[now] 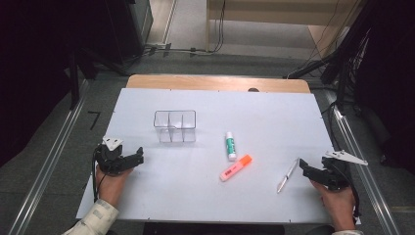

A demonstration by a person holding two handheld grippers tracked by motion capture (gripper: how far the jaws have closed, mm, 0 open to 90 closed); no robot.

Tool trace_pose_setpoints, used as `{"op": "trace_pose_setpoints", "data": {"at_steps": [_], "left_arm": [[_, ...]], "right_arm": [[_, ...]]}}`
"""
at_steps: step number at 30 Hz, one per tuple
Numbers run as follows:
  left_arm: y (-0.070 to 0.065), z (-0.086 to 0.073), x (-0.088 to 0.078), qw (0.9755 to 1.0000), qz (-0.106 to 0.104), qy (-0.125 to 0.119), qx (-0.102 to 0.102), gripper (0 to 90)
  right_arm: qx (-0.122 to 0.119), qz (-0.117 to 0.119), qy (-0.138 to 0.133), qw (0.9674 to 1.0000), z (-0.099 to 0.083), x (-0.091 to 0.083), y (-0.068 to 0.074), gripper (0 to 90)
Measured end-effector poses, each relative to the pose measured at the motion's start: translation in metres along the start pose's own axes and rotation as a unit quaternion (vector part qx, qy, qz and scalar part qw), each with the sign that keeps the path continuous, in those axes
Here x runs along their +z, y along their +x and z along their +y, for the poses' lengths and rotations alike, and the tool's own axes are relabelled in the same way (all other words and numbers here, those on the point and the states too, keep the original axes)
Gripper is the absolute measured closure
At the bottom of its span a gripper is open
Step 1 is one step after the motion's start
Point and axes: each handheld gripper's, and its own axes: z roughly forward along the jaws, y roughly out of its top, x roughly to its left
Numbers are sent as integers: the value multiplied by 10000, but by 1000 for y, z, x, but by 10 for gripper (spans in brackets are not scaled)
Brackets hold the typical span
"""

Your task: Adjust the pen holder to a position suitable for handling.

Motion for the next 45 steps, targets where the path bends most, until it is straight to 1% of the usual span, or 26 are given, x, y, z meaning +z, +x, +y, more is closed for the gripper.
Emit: {"op": "trace_pose_setpoints", "data": {"at_steps": [2, 5, 7, 9, 10, 12, 13, 15, 19, 22, 23, 25, 27, 29, 32, 34, 35, 38, 39, 40, 41, 43, 44, 45], "left_arm": [[1, 1, 0, 10000, -5, -30, -41, 48], [3, 6, -2, 9997, 33, -124, -211, 61], [4, 10, -1, 9995, 31, -189, -266, 75], [4, 12, 0, 9994, 37, -231, -258, 100], [4, 13, 2, 9992, 21, -280, -292, 113], [4, 16, 3, 9988, -21, -307, -373, 130], [5, 17, 3, 9986, -46, -350, -386, 139], [4, 19, 4, 9984, -4, -414, -377, 150], [3, 23, 9, 9984, -8, -415, -374, 162], [2, 27, 12, 9983, -49, -433, -385, 196], [2, 28, 14, 9986, -109, -387, -358, 208], [1, 31, 18, 9986, -213, -287, -387, 228], [1, 32, 19, 9983, -275, -324, -402, 271], [0, 35, 21, 9983, -305, -298, -386, 288], [-1, 38, 24, 9982, -329, -328, -384, 303], [-3, 41, 27, 9982, -321, -334, -377, 304], [-4, 42, 28, 9983, -325, -325, -350, 308], [-7, 43, 31, 9985, -334, -325, -297, 328], [-8, 44, 33, 9987, -327, -300, -235, 328], [-9, 44, 34, 9988, -318, -298, -211, 328], [-9, 45, 35, 9988, -332, -302, -197, 337], [-10, 48, 36, 9986, -376, -334, -177, 374], [-11, 49, 36, 9984, -418, -350, -175, 402], [-12, 50, 36, 9981, -449, -368, -181, 433]], "right_arm": [[10, 61, -6, 10000, 2, 0, 5, 161], [-65, 131, -50, 9999, 4, 0, 12, 161], [-108, 182, -50, 9998, 7, 2, 19, 161], [-192, 253, -80, 9995, 10, 4, 25, 161], [-208, 276, -75, 9994, 12, 5, 28, 162], [-295, 348, -108, 9989, 16, 7, 38, 162], [-298, 394, -112, 9987, 17, 9, 41, 169], [-289, 564, -125, 9979, 21, 13, 51, 182], [-528, 721, -119, 9959, 29, 22, 75, 191], [-679, 846, -139, 9940, 36, 29, 93, 204], [-712, 886, -139, 9934, 38, 31, 99, 214], [-808, 918, -199, 9923, 41, 36, 109, 249], [-880, 960, -208, 9913, 45, 41, 118, 277], [-906, 1022, -232, 9904, 49, 47, 128, 302], [-885, 1169, -292, 9888, 55, 53, 140, 324], [-956, 1213, -334, 9874, 59, 57, 150, 348], [-988, 1260, -363, 9864, 60, 59, 157, 358], [-1013, 1351, -356, 9850, 64, 67, 171, 394], [-1008, 1383, -343, 9846, 65, 70, 177, 407], [-1025, 1403, -343, 9842, 66, 73, 182, 429], [-1055, 1427, -351, 9835, 67, 76, 187, 471], [-1108, 1453, -396, 9824, 68, 81, 198, 557], [-1133, 1490, -366, 9816, 70, 84, 203, 599], [-1185, 1566, -335, 9800, 72, 88, 209, 645]]}}
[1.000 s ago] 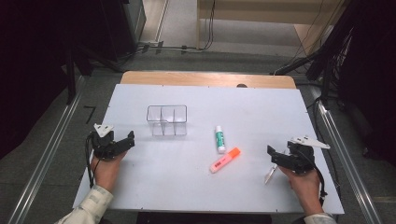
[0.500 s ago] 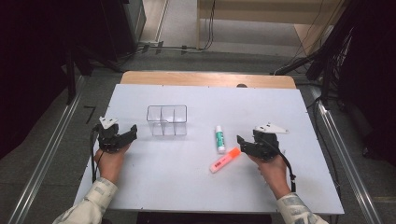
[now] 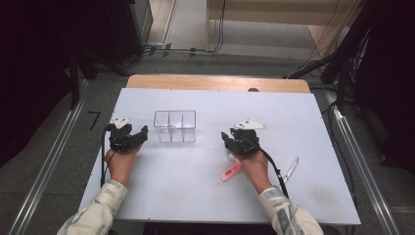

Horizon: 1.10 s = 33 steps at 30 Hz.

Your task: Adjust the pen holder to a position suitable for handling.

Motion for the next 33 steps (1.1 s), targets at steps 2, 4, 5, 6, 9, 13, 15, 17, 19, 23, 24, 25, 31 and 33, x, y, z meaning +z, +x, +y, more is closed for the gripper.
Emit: {"op": "trace_pose_setpoints", "data": {"at_steps": [2, 4, 5, 6, 9, 13, 15, 17, 19, 23, 24, 25, 31, 33], "left_arm": [[-2, 2, 2, 10000, -93, -11, 23, 494], [-5, 3, 6, 9998, -209, -43, 34, 570], [-6, 4, 7, 9996, -266, 15, 78, 601], [-7, 5, 9, 9994, -327, 37, 107, 627], [-11, 9, 11, 9989, -452, -13, 114, 731], [-16, 9, 13, 9984, -552, -5, 136, 836], [-16, 9, 13, 9980, -616, 36, 113, 873], [-16, 10, 13, 9977, -669, 40, 73, 888], [-17, 9, 13, 9974, -715, 51, 82, 898], [-20, 9, 13, 9966, -814, 89, 116, 900], [-21, 10, 13, 9962, -849, 121, 126, 900], [-22, 10, 13, 9960, -873, 120, 114, 900], [-27, 10, 14, 9957, -897, 154, 176, 900], [-30, 10, 15, 9951, -955, 187, 176, 900]], "right_arm": [[-38, 85, 60, 9999, 4, 8, 6, 714], [-73, 149, 111, 9998, 10, 18, 14, 784], [-91, 149, 116, 9998, 12, 21, 16, 809], [-105, 154, 132, 9997, 15, 25, 20, 828], [-43, 254, 167, 9995, 23, 36, 28, 875], [-163, 296, 237, 9991, 30, 46, 42, 877], [-190, 336, 238, 9990, 31, 49, 47, 877], [-198, 334, 259, 9989, 33, 52, 50, 877], [-222, 348, 258, 9988, 33, 54, 51, 877], [-202, 380, 276, 9987, 34, 56, 53, 877], [-213, 376, 272, 9987, 34, 56, 53, 877], [-211, 368, 275, 9987, 34, 57, 53, 877], [-194, 369, 296, 9987, 33, 56, 52, 879], [-218, 345, 311, 9987, 33, 54, 50, 879]]}}
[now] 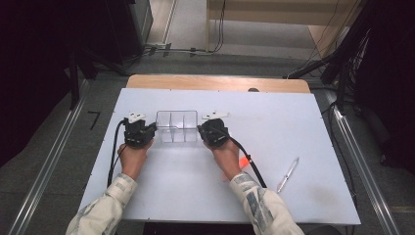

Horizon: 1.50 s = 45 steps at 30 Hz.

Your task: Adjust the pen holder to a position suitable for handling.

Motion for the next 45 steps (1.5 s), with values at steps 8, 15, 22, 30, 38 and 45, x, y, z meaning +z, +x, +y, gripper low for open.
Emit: {"op": "trace_pose_setpoints", "data": {"at_steps": [8, 15, 22, 30, 38, 45], "left_arm": [[-24, 1, 7, 9996, -227, 94, 124, 900], [-56, 3, 18, 9985, -448, 136, 299, 900], [-75, 6, 26, 9976, -558, 152, 383, 900], [-75, 7, 26, 9977, -565, 124, 361, 900], [-74, 7, 23, 9981, -400, 57, 461, 860], [-60, 8, 12, 9994, -105, -45, 320, 499]], "right_arm": [[97, -36, -15, 9999, -13, -19, -15, 880], [257, -220, -27, 9994, -25, -40, -40, 880], [345, -353, -54, 9988, -32, -54, -58, 880], [379, -376, -93, 9985, -34, -55, -59, 880], [359, -418, -89, 9984, -35, -54, -59, 851], [459, -496, -156, 9976, -39, -61, -67, 634]]}}
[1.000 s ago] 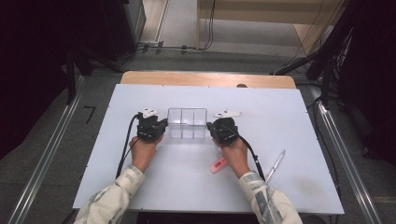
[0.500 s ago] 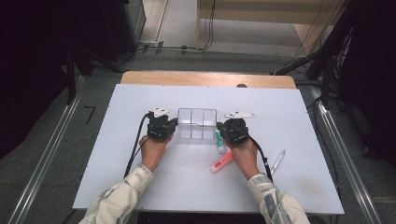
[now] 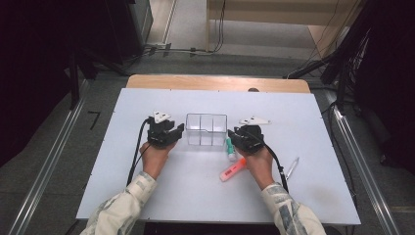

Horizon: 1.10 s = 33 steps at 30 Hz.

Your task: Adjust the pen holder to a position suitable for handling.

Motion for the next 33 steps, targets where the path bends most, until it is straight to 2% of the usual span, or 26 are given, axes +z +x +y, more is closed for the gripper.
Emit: {"op": "trace_pose_setpoints", "data": {"at_steps": [3, 6, 8, 10, 12, 14, 21, 25, 29, 30, 32, 33], "left_arm": [[2, -4, -4, 9992, 384, 34, 97, 284], [5, -6, -7, 9987, 504, 93, 79, 166], [12, -10, -16, 9990, 449, 83, -24, 161], [17, -14, -24, 9991, 419, 108, -46, 162], [22, -19, -32, 9989, 457, 24, -66, 161], [26, -23, -39, 9988, 482, 5, -89, 161], [49, -37, -53, 9975, 656, 44, -250, 143], [60, -42, -59, 9963, 798, 53, -323, 142], [65, -45, -61, 9956, 851, 62, -396, 143], [65, -45, -61, 9956, 851, 62, -396, 143], [66, -45, -61, 9955, 851, 64, -416, 142], [66, -45, -61, 9955, 851, 64, -416, 142]], "right_arm": [[72, -47, 4, 10000, -4, -4, -7, 550], [105, -158, 48, 9998, -8, -10, -13, 451], [106, -238, 32, 9997, -11, -15, -18, 400], [36, -364, 26, 9993, -14, -21, -21, 352], [-55, -543, 23, 9985, -19, -28, -25, 335], [9, -580, 37, 9983, -23, -35, -30, 326], [344, -790, -126, 9962, -37, -69, -54, 287], [522, -986, -39, 9937, -51, -83, -71, 267], [826, -1119, -28, 9903, -64, -99, -89, 254], [826, -1119, -28, 9903, -64, -99, -89, 254], [1036, -1175, 10, 9877, -74, -109, -99, 248], [1036, -1175, 10, 9877, -74, -109, -99, 248]]}}
